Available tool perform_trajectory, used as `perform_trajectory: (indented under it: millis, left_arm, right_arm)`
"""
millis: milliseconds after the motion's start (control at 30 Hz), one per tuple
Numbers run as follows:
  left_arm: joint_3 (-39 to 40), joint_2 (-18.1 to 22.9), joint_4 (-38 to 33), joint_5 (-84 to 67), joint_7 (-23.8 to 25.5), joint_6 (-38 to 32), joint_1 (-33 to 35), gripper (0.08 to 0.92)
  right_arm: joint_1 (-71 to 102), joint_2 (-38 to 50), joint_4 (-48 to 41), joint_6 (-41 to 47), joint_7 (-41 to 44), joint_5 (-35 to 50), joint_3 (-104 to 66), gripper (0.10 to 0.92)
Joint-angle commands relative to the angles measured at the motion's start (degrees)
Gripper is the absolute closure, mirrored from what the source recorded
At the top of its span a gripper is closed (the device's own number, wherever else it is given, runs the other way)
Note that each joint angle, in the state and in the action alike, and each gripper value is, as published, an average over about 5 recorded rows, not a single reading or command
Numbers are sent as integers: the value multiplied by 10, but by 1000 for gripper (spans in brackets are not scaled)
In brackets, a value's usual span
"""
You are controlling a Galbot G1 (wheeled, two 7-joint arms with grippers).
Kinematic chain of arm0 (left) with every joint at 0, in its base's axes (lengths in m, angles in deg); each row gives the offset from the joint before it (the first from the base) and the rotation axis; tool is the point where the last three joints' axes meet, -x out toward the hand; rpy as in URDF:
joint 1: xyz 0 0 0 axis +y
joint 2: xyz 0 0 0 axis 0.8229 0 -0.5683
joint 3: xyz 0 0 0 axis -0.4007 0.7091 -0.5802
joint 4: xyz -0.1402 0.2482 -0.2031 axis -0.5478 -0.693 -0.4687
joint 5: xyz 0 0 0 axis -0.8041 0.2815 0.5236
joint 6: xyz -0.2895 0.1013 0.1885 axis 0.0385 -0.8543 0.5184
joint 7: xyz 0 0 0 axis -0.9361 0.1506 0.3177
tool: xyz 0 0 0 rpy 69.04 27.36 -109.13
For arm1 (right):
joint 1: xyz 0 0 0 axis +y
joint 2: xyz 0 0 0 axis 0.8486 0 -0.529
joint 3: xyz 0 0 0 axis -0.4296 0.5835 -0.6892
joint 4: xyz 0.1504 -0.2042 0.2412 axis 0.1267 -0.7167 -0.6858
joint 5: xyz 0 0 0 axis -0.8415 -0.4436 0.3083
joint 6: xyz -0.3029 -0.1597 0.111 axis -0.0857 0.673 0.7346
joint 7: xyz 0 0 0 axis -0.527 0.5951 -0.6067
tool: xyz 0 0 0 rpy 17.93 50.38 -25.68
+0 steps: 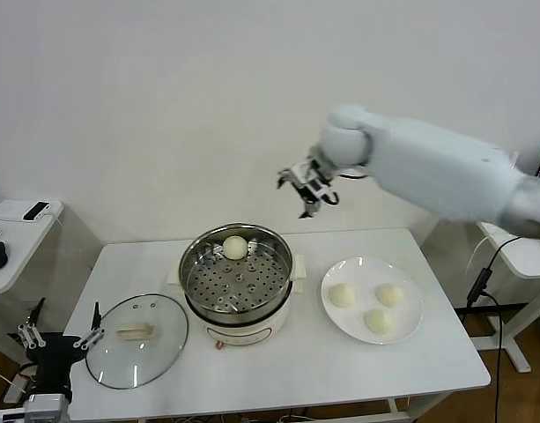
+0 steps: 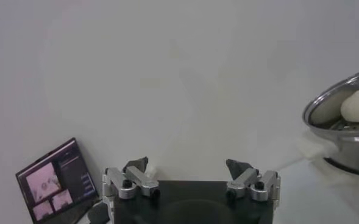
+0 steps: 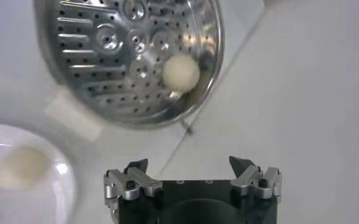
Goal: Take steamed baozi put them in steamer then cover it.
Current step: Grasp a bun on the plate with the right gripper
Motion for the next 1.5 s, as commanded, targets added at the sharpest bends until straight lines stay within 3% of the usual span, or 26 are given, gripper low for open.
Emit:
perform_trajectory:
  millis: [33, 500, 833, 1500]
  left_arm:
    - [2, -6, 2, 1, 1, 2, -5, 177]
    - [2, -26, 16, 1, 4, 10, -19, 177]
    - [-11, -34, 25, 0, 6, 9, -17, 177]
    - [-17, -26, 24, 1, 5, 7, -16, 177]
  right_arm:
    - [107, 180, 87, 92, 8, 12, -46, 203]
    - [294, 86, -41, 67, 11, -74, -140, 203]
    - [329, 14, -114, 63, 19, -94, -157, 203]
    - [334, -45, -180, 55, 3, -128, -155, 203]
